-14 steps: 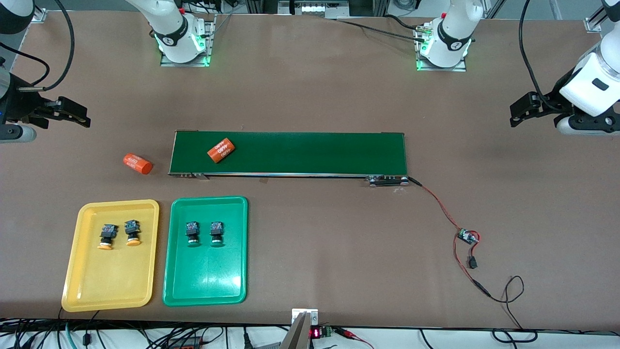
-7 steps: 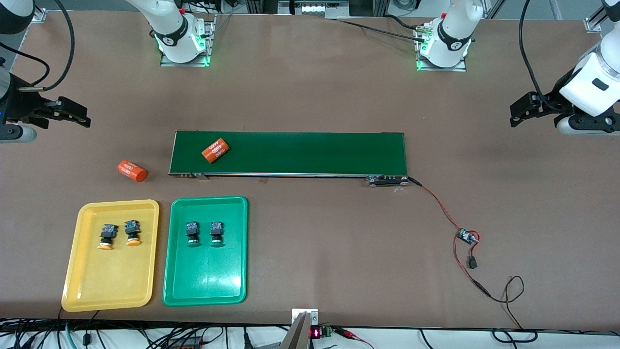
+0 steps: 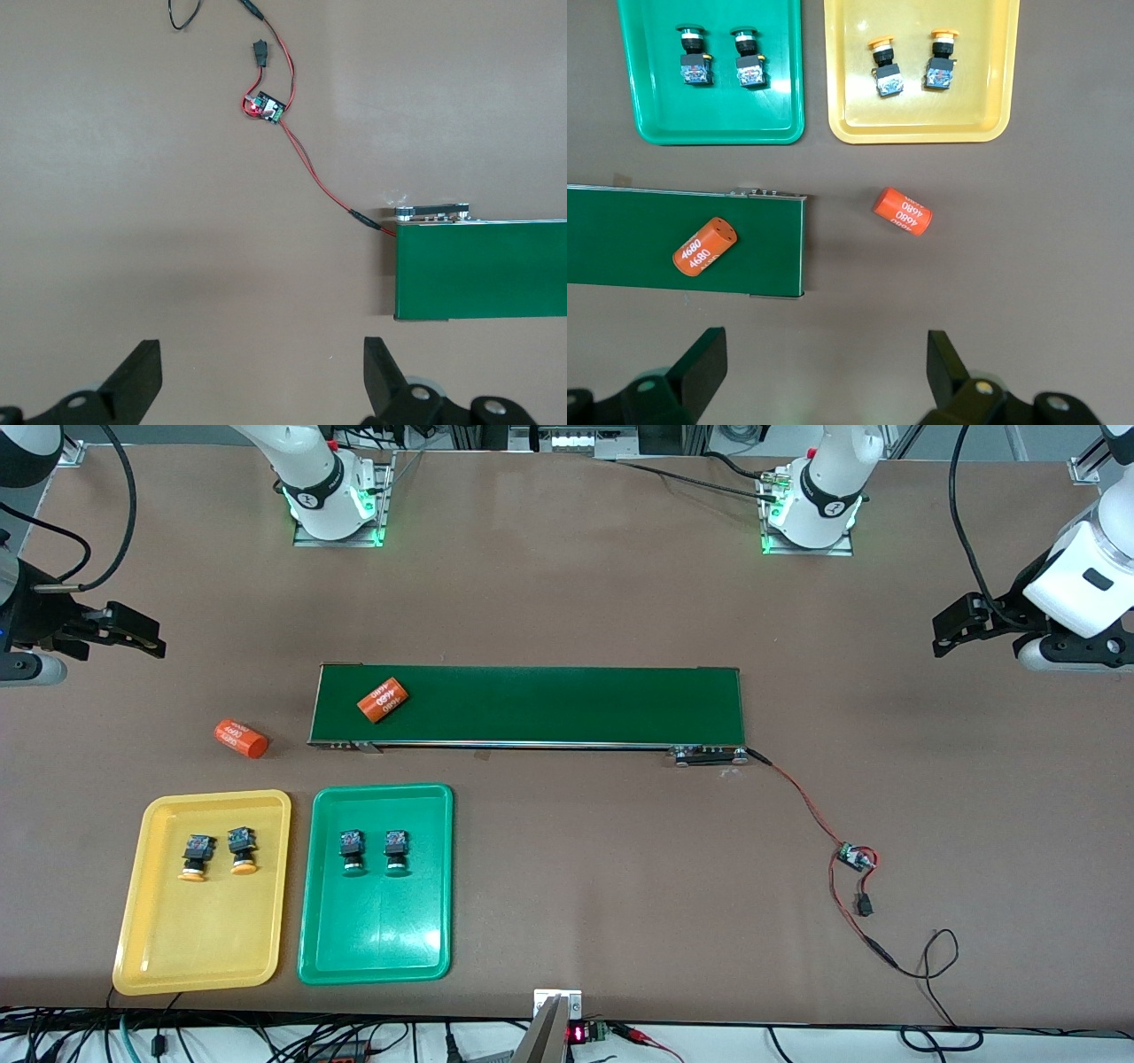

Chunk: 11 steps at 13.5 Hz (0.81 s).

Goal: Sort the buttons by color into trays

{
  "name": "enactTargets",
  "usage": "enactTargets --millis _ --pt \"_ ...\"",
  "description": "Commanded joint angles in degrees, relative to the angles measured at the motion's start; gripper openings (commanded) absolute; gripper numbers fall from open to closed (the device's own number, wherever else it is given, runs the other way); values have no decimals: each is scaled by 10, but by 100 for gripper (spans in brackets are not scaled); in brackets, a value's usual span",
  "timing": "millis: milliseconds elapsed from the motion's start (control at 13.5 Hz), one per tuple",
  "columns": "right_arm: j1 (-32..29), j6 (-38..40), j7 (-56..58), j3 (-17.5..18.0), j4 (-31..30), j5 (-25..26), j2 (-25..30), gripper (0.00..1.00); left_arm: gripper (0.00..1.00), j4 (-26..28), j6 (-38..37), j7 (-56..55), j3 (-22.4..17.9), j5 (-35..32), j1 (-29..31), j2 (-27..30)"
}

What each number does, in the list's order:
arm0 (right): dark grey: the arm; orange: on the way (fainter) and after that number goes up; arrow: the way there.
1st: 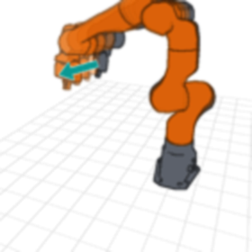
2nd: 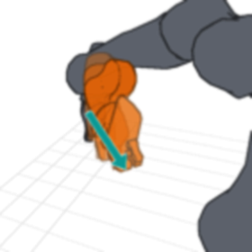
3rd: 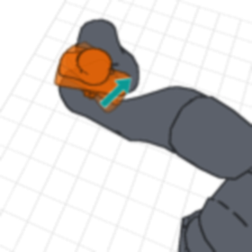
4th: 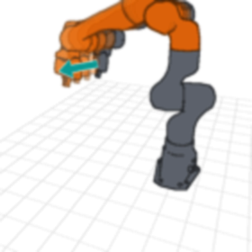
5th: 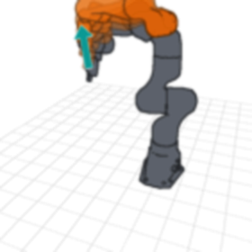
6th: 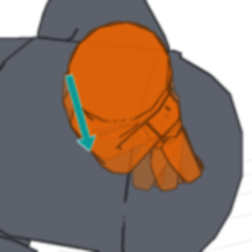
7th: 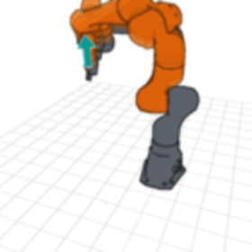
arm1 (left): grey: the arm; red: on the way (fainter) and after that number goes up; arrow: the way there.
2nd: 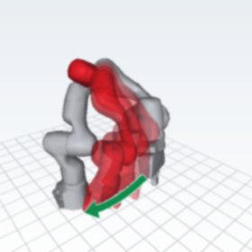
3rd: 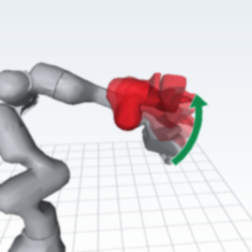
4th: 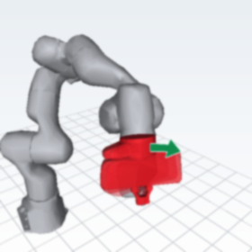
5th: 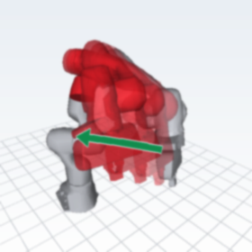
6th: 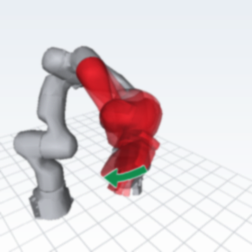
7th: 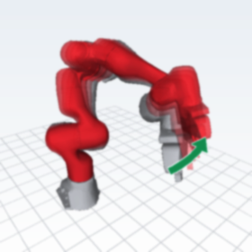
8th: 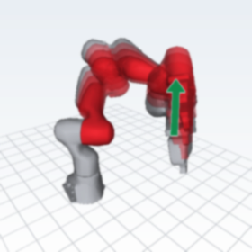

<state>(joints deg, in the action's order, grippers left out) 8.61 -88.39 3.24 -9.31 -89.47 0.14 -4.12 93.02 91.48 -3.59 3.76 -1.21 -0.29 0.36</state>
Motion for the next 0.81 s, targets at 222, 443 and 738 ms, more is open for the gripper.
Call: enactTargets --millis 222,443,738 --pt "0 3 6 1 -6 -2 6 100 100 -16 -18 3 0 16 0 -4" --pt "1 3 5 1 -6 -3 6 100 100 -17 -18 3 0 17 0 -4" --pt "0 2 5 1 -6 -7 6 100 100 -17 -26 3 1 17 0 -2"
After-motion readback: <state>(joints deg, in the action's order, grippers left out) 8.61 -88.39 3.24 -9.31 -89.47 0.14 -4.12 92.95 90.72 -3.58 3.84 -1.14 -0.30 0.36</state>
